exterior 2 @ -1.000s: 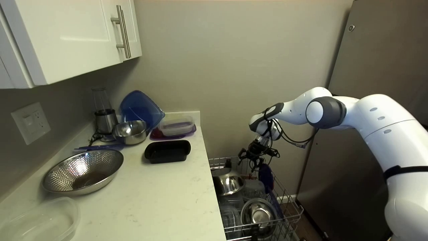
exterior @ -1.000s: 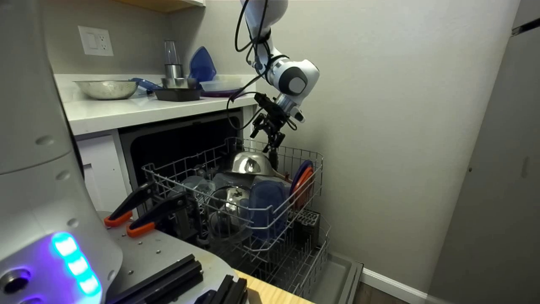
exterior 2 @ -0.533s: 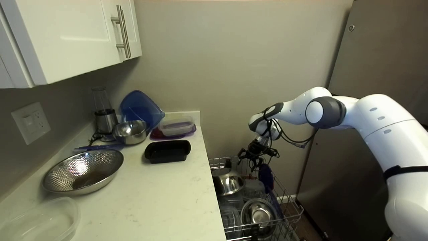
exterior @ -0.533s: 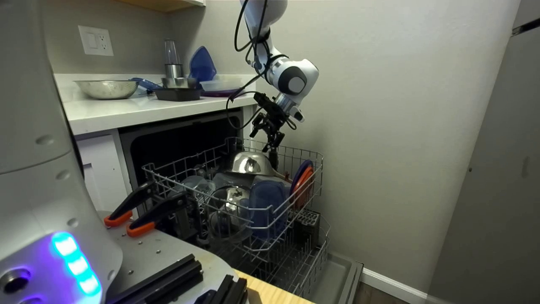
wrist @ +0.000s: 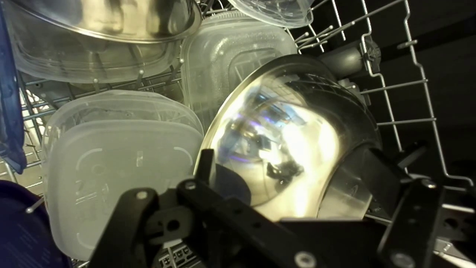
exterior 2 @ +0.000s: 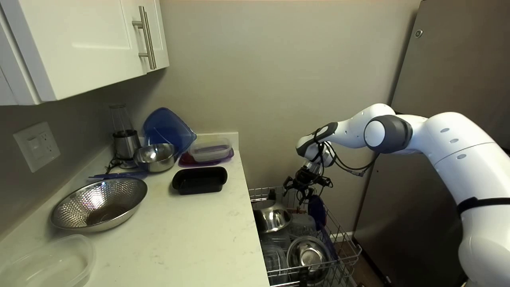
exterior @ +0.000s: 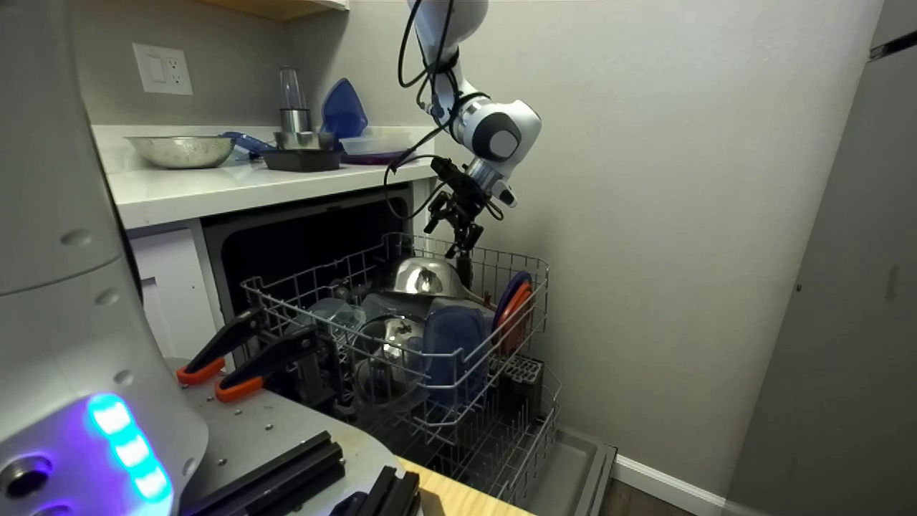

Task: Remove the silver bowl from the dishwasher and put it on the counter

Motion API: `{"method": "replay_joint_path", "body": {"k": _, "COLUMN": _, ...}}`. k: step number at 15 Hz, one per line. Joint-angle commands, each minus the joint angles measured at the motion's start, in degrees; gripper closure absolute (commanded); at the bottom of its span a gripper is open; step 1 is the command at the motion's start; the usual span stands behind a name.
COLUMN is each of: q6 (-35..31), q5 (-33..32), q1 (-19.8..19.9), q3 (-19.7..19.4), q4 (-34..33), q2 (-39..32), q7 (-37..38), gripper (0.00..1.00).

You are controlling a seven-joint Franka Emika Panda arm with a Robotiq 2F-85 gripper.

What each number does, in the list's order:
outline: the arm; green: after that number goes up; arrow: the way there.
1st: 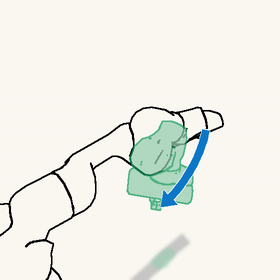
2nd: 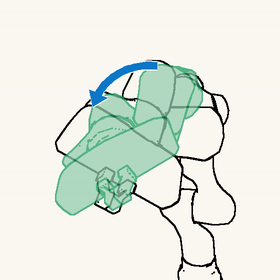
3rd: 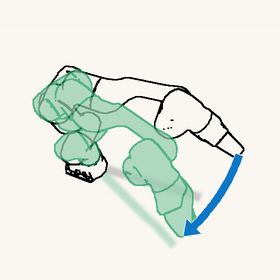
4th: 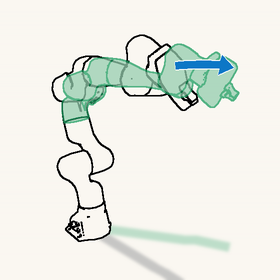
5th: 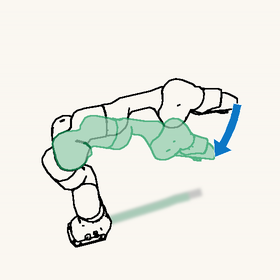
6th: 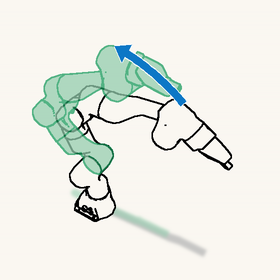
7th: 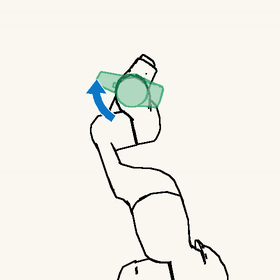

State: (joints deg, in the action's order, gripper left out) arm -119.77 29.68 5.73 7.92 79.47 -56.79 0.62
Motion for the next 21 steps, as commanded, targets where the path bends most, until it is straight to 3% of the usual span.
{"method": "replay_joint_path", "body": {"k": 1, "q6": -0.9, "q5": 0.5, "q1": 0.6, "q3": 1.1, "q4": 0.0, "q2": -0.8, "q7": -0.8, "gripper": 0.0}}
{"method": "replay_joint_path", "body": {"k": 9, "q6": 1.0, "q5": 2.0, "q1": 0.8, "q3": 3.9, "q4": -1.4, "q2": -6.1, "q7": 0.4, "gripper": 0.0}}
{"method": "replay_joint_path", "body": {"k": 15, "q6": -1.2, "q5": 6.0, "q1": 2.0, "q3": 4.2, "q4": 0.9, "q2": -7.4, "q7": 0.0, "gripper": 0.0}}
{"method": "replay_joint_path", "body": {"k": 21, "q6": -10.8, "q5": 14.1, "q1": 6.0, "q3": 4.7, "q4": 7.2, "q2": -6.6, "q7": -6.1, "gripper": 0.0}}
